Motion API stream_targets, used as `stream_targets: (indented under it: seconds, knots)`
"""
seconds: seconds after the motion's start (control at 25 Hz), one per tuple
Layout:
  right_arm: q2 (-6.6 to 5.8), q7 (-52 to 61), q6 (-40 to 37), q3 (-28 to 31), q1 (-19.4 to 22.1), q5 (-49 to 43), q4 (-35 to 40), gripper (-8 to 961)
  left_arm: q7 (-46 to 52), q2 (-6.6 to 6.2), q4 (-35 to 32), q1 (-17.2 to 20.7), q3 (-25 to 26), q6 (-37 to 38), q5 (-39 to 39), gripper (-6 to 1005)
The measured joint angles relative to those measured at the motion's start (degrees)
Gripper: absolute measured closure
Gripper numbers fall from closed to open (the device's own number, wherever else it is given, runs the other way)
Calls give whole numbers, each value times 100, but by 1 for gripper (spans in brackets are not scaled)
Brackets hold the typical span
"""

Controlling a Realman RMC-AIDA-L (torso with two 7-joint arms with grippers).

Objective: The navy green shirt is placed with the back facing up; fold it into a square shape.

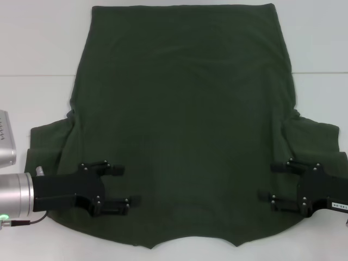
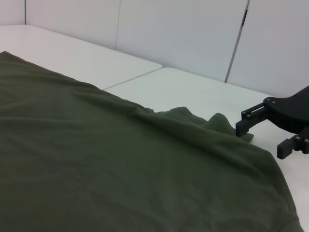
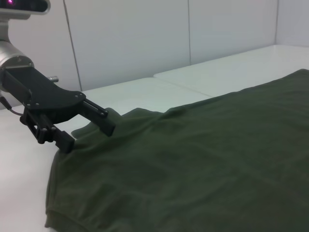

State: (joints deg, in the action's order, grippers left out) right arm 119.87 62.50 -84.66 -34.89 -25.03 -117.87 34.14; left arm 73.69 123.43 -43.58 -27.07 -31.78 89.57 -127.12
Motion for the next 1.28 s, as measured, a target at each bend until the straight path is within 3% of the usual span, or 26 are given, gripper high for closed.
stream_targets:
  seconds: [0.48,0.64,0.8,1.04,1.28]
  knots:
    - [5,25,46,0,-32,7,4,128,10,-3,-21,-22,-3,-68,4,104]
    - [11,41,46,7,-45,10,5,128,572,-44,-59,-38,222,-49,62,105]
    - [4,43,52,23,-53,10,5,128,1972,-283,-102,-163,726,85,22,106]
    - [0,50,78,23,-57,11,5,128,3840,-794,-361,-416,1472,647,-491,108]
    - [0,95,91,-1,-95,4,6,128,5397,-1114,-743,-656,1954,600,-1221,110]
